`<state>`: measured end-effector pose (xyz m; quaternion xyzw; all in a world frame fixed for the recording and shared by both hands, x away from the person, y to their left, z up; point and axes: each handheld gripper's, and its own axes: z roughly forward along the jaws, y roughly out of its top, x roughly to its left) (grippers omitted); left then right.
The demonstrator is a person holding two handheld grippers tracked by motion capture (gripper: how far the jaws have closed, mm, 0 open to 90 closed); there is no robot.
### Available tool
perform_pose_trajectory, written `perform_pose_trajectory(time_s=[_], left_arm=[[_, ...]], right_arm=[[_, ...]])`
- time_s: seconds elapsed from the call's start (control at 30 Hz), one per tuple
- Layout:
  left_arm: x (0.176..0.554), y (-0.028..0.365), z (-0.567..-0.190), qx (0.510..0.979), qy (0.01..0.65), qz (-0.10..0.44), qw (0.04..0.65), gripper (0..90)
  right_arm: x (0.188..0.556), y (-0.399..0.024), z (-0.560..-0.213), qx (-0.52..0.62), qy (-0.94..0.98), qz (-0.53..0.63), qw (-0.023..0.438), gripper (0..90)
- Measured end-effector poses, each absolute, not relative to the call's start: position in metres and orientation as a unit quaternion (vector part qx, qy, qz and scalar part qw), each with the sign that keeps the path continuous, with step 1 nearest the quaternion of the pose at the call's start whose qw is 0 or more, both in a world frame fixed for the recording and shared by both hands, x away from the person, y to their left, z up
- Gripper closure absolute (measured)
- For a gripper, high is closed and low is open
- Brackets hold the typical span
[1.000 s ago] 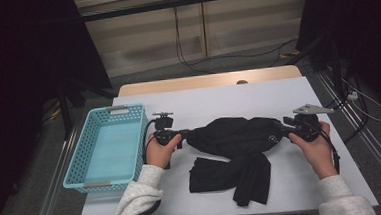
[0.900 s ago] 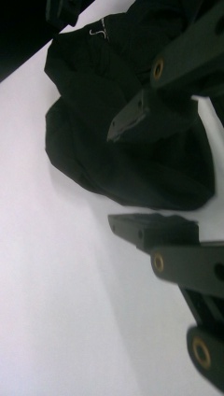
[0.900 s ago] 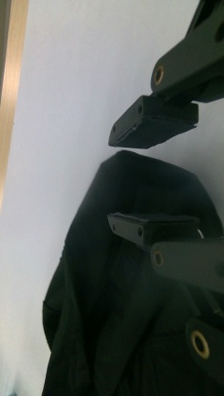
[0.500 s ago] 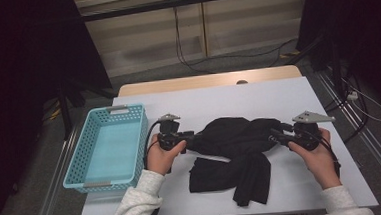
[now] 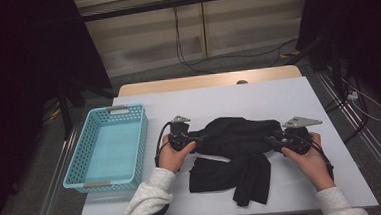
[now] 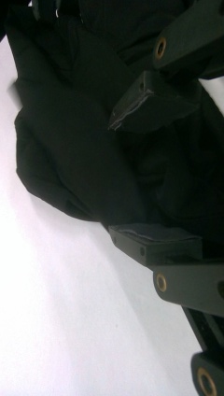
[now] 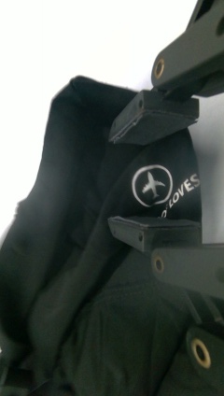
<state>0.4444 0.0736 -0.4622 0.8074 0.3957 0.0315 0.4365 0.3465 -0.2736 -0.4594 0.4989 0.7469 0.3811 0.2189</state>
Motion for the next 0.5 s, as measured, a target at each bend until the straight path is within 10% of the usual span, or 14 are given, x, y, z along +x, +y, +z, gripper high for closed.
perform_pose_trajectory(time_s=[0.23, 0.5], left_arm=[[0.448, 0.069, -0.467, 0.808, 0.399, 0.048, 0.43, 45.9], [0.445, 0.068, -0.463, 0.813, 0.416, 0.05, 0.403, 74.6]], right_arm=[[0.349, -0.265, -0.468, 0.488, 0.768, 0.352, 0.22, 49.3], [0.346, -0.26, -0.469, 0.483, 0.769, 0.375, 0.184, 86.3]])
